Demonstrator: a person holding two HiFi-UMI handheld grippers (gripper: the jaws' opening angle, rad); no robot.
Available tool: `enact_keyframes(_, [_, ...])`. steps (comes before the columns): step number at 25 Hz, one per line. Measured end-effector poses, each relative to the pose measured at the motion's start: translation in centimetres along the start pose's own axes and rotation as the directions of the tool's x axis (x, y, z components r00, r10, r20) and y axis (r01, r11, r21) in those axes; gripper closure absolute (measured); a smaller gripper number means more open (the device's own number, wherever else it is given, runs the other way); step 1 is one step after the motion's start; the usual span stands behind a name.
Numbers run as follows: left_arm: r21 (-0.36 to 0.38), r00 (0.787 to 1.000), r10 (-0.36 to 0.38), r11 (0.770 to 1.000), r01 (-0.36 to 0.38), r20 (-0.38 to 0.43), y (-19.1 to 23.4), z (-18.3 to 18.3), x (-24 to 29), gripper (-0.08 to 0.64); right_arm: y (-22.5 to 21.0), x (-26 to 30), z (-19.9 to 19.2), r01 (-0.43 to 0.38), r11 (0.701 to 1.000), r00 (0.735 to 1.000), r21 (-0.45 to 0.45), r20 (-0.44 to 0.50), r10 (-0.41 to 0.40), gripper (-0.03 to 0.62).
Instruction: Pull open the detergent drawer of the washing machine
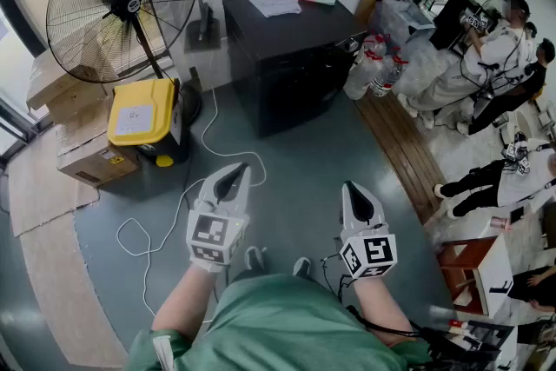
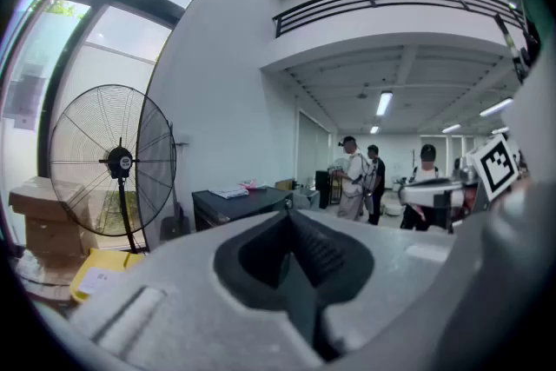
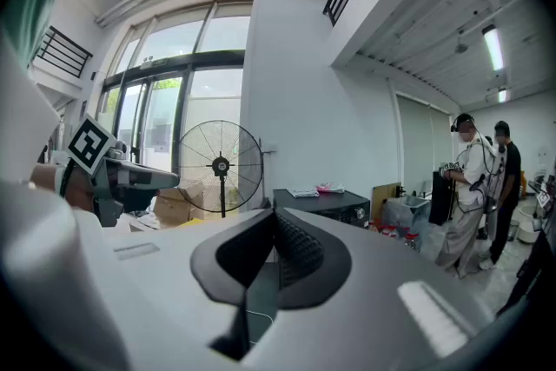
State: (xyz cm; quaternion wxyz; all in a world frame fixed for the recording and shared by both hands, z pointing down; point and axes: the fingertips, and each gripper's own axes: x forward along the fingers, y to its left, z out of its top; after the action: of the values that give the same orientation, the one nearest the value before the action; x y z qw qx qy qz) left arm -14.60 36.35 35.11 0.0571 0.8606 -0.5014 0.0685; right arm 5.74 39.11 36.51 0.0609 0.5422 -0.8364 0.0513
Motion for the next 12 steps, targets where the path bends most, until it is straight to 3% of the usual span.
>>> enact_keyframes(12, [-0.006,1.0,0.003,1.0,-0.003,0.007,1.1,0.0,-0.9,0.557,0.6,0.2,0.1,0.016,1.0,1.0,-0.001,0.004,-0.016,0.591])
